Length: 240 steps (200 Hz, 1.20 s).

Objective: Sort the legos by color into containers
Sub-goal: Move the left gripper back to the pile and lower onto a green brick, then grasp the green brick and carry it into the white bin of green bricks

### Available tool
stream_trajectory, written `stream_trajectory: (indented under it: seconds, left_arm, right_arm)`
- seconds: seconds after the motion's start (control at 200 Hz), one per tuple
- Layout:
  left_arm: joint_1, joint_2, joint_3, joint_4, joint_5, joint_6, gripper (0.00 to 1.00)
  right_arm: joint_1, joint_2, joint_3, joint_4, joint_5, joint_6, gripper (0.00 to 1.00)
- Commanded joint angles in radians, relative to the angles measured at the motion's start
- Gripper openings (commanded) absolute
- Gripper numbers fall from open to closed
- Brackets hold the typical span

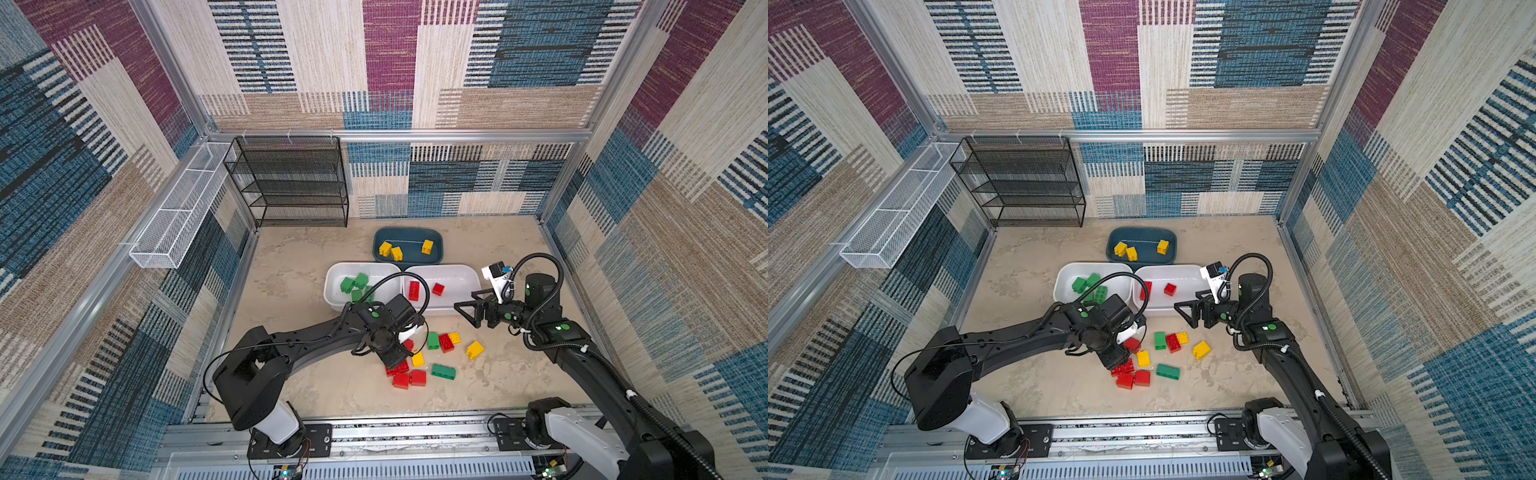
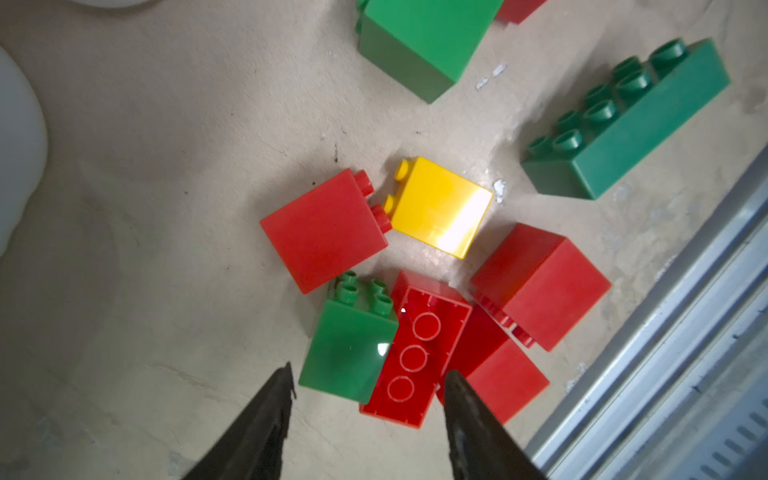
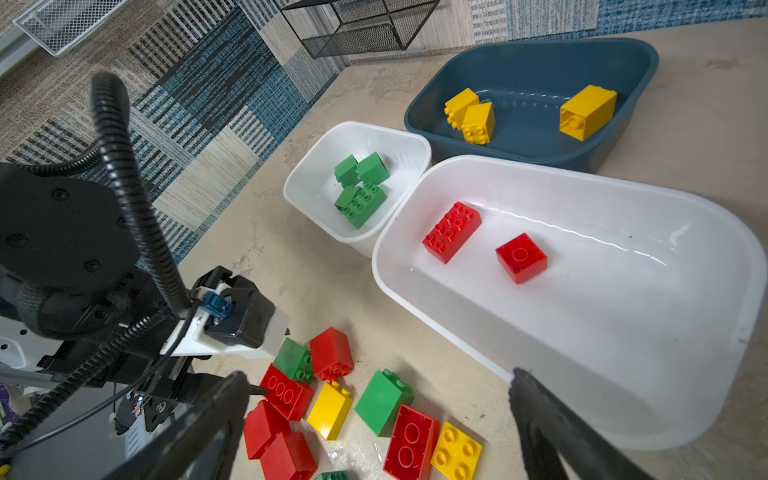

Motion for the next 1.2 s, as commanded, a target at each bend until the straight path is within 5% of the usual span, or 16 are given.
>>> stream_trajectory:
  seconds: [0.0,0.801,1.057,1.197]
  left_arm:
    - [-0.001,0.020,0.002,-0.013,-0.039,0.045,0.57]
    - [0.027,0.118,0.042,-0.005,-0.090,0.055,0.47]
    - [0.034,0.118,0.036,-0.001,-0.084,0.056,0.30]
    - [0.034,0.072,0.066,-0.069,-0.083,0.058,0.29]
  right_arm:
    - [0.001,0.005,0.003,0.029,-0.021,0.006,0.99]
    - [0.001,-0.002,-0.006,0.024,-0.011,0.006,0.99]
    - [0.001,0.001,-0.002,0.021,-0.008,0.005,0.99]
    - [0.001,0.003,0.003,0.024,-0.006,0.007,0.99]
